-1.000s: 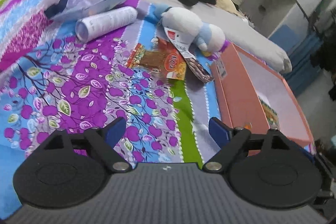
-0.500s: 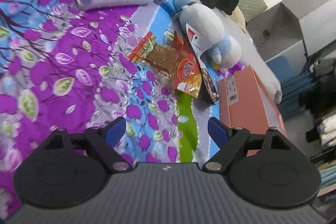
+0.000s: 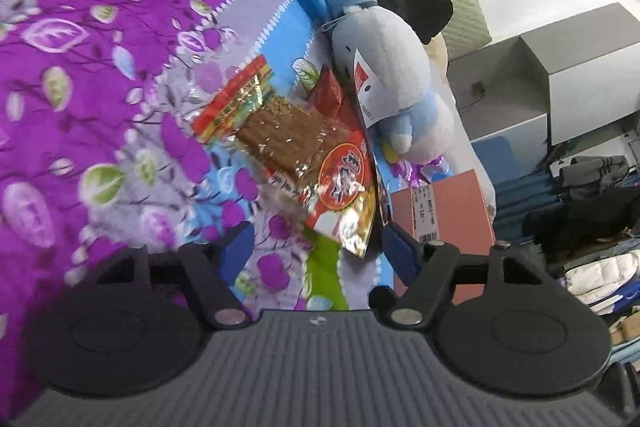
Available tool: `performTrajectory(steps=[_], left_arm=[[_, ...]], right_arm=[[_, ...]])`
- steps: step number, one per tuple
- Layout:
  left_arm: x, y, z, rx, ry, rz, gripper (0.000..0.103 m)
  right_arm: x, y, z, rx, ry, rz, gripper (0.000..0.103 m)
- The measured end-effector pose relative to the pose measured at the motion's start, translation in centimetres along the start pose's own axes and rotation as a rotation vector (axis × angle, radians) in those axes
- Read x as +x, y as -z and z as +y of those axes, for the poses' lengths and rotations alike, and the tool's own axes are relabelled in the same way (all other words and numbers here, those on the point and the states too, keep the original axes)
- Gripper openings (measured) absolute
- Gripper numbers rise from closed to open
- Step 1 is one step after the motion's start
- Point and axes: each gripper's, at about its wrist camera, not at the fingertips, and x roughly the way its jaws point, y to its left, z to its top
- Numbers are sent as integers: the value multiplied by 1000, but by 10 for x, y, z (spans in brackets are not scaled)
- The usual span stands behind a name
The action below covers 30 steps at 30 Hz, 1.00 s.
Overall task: Organize snacks
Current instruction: 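Lower the left tool to the red spicy-strip pack while the right tool reaches the white shrimp bag, then close the left tool on the spicy-strip pack while the right tool grasps the shrimp bag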
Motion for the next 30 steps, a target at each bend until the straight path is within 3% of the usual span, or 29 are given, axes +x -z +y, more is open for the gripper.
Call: performTrajectory(steps=[4,8,11,15,20,24,26,30], left_arm=[[13,-6,2,-29,41,2,67],[26,-6,3,-41,36,4,54],[29,-6,6,-65,35,-1,45],[32,-7,14,-143,56,-14,39],[35,-6,22,-270,65,-52,32],[39,-2,29,-356,91,-70,21],[41,0,33,-384,103,-70,7],[33,1,32,-374,112,-84,2]], right_arm=[[16,-3,2,-46,36,-17,53],[28,-1,2,-91,72,-19,52],[35,2,4,-105,88,-10,40],[39,5,11,-148,109,-25,36],[43,5,15,-152,131,-19,11],[38,2,13,-137,137,-34,8],[34,2,11,-129,129,-36,8],[23,2,8,-119,130,-45,7]])
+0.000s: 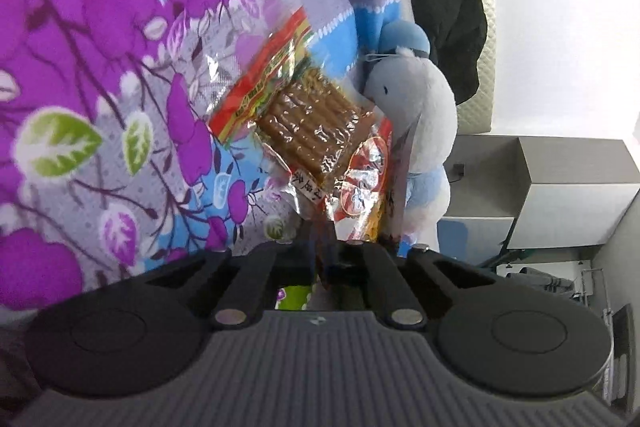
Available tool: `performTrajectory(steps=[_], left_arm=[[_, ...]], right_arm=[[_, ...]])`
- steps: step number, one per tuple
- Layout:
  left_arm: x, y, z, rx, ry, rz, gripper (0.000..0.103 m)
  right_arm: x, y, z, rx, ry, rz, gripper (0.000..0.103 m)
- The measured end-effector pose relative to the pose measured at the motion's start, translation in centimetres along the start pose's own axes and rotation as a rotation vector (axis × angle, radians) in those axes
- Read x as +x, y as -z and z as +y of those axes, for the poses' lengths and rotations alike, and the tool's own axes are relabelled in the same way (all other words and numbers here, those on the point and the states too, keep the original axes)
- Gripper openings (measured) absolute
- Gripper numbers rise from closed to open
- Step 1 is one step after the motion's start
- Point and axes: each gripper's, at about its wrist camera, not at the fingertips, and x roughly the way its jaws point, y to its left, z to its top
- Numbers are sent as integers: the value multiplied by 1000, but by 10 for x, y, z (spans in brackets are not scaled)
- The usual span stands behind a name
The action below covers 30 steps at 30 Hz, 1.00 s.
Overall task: Organize snacks
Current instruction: 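Close the left tool on the spicy-strip pack while the right tool grasps the shrimp bag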
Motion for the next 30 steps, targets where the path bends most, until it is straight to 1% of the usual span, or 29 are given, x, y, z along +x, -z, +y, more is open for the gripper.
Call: performTrajectory(steps=[4,5,9,10,11,14,18,19,21,22,23,24,25,27,28,30], left_arm=[[-22,0,-8,39,6,-17,1],[-27,-1,-11,69,-2,-17,1],[-50,-2,-33,248,-64,-8,1],[-53,-2,-40,317,-86,9,1],[-54,-2,-49,405,-125,26,1],[-54,4,-75,695,-246,54,2],[-48,14,-94,1011,-351,126,2],[-45,15,-97,1067,-367,139,4],[-39,19,-103,1183,-401,166,18],[-34,21,-105,1230,-424,173,39],[-29,23,-107,1285,-464,185,63],[-20,23,-109,1331,-497,206,72],[-13,24,-110,1385,-516,225,78],[-3,27,-112,1505,-537,237,83],[3,26,-112,1549,-543,245,89],[16,24,-114,1638,-562,279,91]], right_arm=[[-11,1,-4,25,-5,0,7],[-14,1,-4,30,-8,-1,7],[-27,2,-3,51,-26,-3,7],[-29,2,-2,54,-29,-4,7],[-31,2,-2,58,-33,-5,7],[-39,3,-3,91,-57,-5,7],[-45,2,-6,120,-71,-10,6],[-45,2,-7,132,-78,-8,6],[-47,2,-10,148,-86,-6,6],[-47,2,-11,152,-87,-6,6],[-47,2,-12,156,-90,-5,6],[-47,2,-13,162,-95,-4,6],[-48,3,-14,165,-98,-3,6],[-49,4,-16,169,-99,-2,6],[-48,5,-17,169,-101,0,6],[-47,7,-17,166,-106,6,6]])
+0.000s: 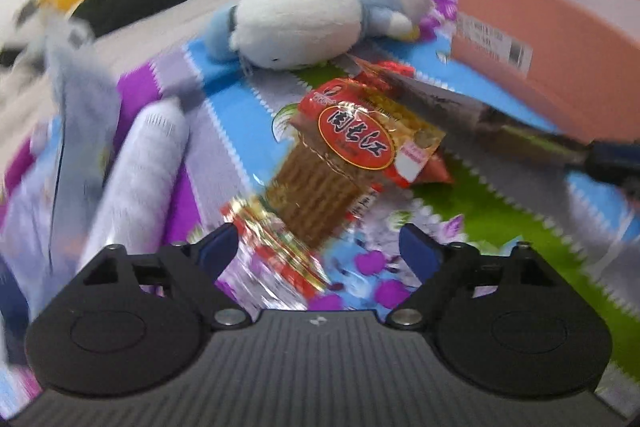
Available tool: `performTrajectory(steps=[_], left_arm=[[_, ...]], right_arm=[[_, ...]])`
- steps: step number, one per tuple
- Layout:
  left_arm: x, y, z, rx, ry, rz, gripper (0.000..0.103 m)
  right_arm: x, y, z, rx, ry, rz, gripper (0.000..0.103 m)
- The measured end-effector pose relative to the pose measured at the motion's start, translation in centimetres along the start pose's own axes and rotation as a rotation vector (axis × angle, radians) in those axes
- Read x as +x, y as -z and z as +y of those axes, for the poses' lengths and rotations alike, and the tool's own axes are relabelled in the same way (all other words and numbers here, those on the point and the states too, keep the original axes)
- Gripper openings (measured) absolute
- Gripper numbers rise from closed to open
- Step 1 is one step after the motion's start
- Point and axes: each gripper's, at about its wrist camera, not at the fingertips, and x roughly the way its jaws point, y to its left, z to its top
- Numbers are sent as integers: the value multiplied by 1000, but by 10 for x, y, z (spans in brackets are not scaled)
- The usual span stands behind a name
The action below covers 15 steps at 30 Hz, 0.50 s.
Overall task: Organize snacks
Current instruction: 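Close the left tool on the spicy-strip pack while the right tool grasps the shrimp bag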
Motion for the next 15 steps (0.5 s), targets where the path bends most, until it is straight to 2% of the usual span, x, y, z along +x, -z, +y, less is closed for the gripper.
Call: performTrajectory(steps=[8,12,15], left_arm=[[33,-25,-1,246,-10,8,96],[48,-26,-4,324,19,23,96],[54,-25,-4,327,34,15,96]], right_arm=[[5,2,-3,24,-44,12,6],[8,1,-5,28,-55,17,6],[8,2,-6,28,-58,17,6]])
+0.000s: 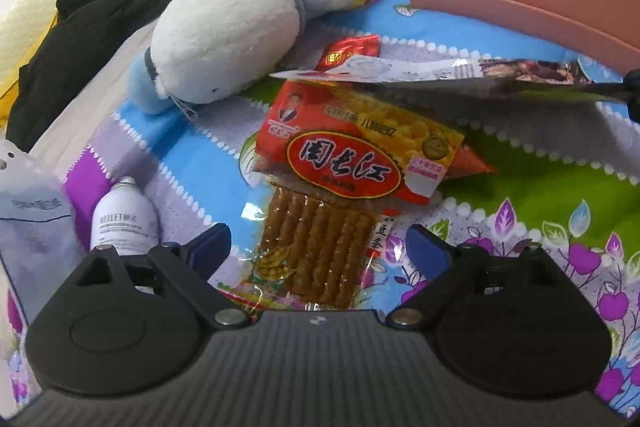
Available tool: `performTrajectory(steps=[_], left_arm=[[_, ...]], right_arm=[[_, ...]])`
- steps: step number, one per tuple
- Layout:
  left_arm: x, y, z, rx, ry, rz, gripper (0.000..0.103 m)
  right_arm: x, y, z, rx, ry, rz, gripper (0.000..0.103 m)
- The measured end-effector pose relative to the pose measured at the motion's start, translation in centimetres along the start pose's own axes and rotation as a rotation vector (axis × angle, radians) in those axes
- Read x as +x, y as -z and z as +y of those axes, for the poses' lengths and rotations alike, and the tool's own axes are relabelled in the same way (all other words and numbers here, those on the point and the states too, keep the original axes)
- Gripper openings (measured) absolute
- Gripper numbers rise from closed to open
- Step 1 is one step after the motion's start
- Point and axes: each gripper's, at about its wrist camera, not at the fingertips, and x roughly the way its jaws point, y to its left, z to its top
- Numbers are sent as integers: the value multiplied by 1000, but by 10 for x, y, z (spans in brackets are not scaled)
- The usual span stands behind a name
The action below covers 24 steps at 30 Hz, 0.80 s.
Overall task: Organize snacks
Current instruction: 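Close the left tool on the spicy-strip pack while the right tool grasps the shrimp bag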
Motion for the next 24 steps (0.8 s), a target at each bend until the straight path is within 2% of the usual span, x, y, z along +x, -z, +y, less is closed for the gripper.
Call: performTrajectory(steps=[3,4,7,8,10,14,15,17,21,24], left_arm=[[0,1,5,-50,6,8,93],[0,3,7,-74,10,15,84],[-5,7,14,-148,23,26,71],[-7,9,16,-169,30,29,58],[-13,11,18,-214,58,31,46],[-24,15,9,-251,57,59,21],[-27,17,7,-271,60,62,20],[-32,23,4,-308,81,73,11],[-41,36,-3,-345,102,83,11],[-50,40,0,-360,70,61,11]], right_arm=[[-1,0,0,-1,0,-1,6],[-1,0,0,-1,-1,-1,6],[-4,0,0,0,-3,-5,6],[-6,-1,0,-1,-2,-7,6],[-10,-1,1,-3,-2,-10,6],[-18,1,3,-6,-8,-11,6],[-21,1,3,-6,-9,-12,6],[-26,2,4,-6,-16,-13,6],[-37,7,8,-15,-30,-11,6],[-44,12,12,-24,-46,-4,6]])
